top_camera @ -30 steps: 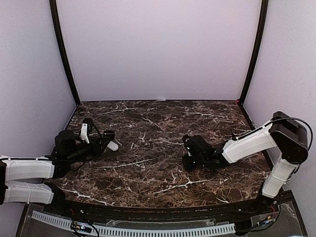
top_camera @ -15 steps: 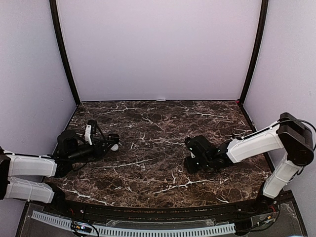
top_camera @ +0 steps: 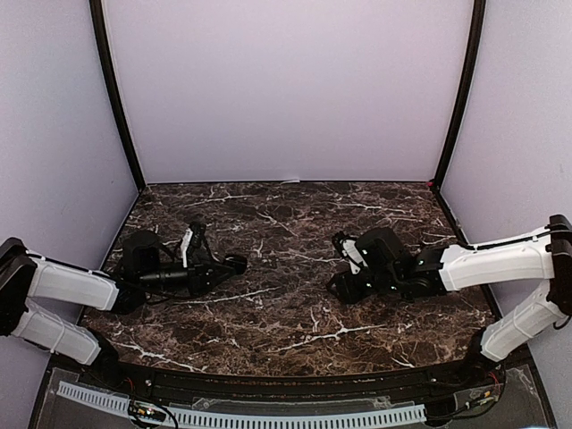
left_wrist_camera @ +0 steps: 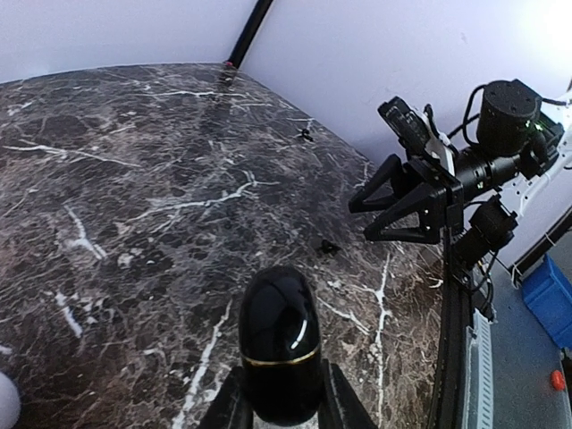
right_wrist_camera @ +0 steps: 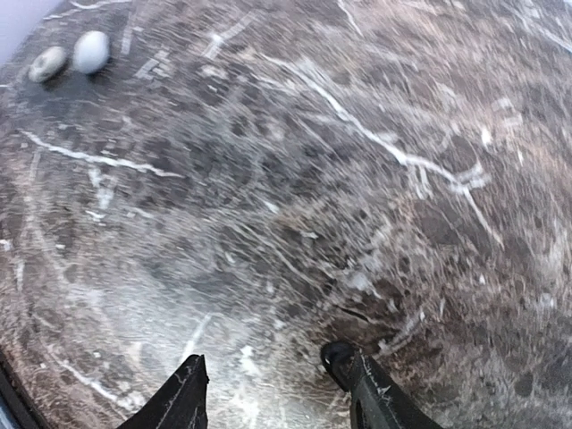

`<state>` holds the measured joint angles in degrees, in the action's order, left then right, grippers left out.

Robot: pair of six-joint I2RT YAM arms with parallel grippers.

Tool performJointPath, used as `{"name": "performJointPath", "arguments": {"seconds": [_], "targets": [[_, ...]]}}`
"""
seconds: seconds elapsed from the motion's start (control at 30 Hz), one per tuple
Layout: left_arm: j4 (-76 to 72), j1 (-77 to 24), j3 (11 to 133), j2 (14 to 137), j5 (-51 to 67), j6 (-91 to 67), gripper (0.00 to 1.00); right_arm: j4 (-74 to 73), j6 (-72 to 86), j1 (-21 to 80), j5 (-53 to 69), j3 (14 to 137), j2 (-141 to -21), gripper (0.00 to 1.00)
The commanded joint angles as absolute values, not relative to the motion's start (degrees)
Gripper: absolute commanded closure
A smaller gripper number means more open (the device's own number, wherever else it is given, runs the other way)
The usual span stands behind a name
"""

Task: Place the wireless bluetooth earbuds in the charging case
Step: Move the left earbud to the center of the board, then open the charging case.

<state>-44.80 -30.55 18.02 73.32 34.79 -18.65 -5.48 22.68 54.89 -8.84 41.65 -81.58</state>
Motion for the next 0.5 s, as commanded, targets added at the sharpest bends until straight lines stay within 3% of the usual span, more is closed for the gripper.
{"name": "performJointPath", "arguments": {"seconds": [0.0,0.27,0.47], "targets": [[-46.38,-33.09,20.37,74.8,38.81,-15.3,0.81,0.22,17.9,55.29,-2.92,39.91,-78.36,0.46],[-50.64,-36.11,21.23,78.92,43.12,-15.04,0.81,7.33,13.95,55.28,5.35,37.92,-75.98,0.44],[-49.83,-37.93,24.82,81.39,42.42,-15.95,0.81,10.6,11.38,54.85,5.1,36.07,-74.19,0.26]]}}
